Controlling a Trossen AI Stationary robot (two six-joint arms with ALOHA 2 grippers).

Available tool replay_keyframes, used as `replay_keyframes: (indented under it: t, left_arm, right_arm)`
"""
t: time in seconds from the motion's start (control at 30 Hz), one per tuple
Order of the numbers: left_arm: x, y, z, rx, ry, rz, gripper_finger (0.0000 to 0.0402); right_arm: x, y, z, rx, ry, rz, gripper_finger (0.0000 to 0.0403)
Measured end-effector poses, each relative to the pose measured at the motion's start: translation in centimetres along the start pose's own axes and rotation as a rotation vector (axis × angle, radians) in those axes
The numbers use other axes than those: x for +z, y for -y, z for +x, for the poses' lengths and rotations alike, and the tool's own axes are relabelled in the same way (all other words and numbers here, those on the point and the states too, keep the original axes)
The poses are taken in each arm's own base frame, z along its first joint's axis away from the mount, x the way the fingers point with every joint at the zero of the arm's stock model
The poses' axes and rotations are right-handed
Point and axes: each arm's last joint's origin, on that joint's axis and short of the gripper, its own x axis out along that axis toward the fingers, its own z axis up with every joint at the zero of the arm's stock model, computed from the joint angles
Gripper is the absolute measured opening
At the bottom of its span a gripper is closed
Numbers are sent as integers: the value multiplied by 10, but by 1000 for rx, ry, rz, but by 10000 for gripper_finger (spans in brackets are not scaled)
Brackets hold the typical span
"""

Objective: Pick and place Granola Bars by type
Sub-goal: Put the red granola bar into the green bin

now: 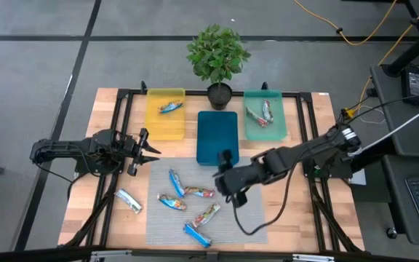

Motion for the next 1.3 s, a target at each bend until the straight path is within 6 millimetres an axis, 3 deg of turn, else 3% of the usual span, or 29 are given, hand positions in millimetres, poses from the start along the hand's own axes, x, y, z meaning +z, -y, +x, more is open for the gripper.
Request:
replay_keyframes:
  t: [0.43, 0.53, 0.7, 0.93, 1.13, 1.3]
  left_arm:
    - [0, 0, 0, 0, 0, 0, 95]
    - [0, 0, 0, 0, 0, 0, 97]
    - [0, 0, 0, 0, 0, 0, 95]
    - [0, 0, 0, 0, 0, 0, 95]
    - [0, 0, 0, 0, 0, 0, 97]
    - [0, 0, 0, 0, 0, 0, 93]
  right_arm:
    - [13, -12, -3, 86, -5, -52, 148]
    - [13, -13, -1, 87, -9, -52, 169]
    - [13, -14, 4, 86, -11, -18, 239]
    - [9, -25, 38, 98, -83, -20, 322]
    - [0, -39, 82, 104, -167, -42, 335]
    - [-8, -48, 103, 137, -223, -56, 336]
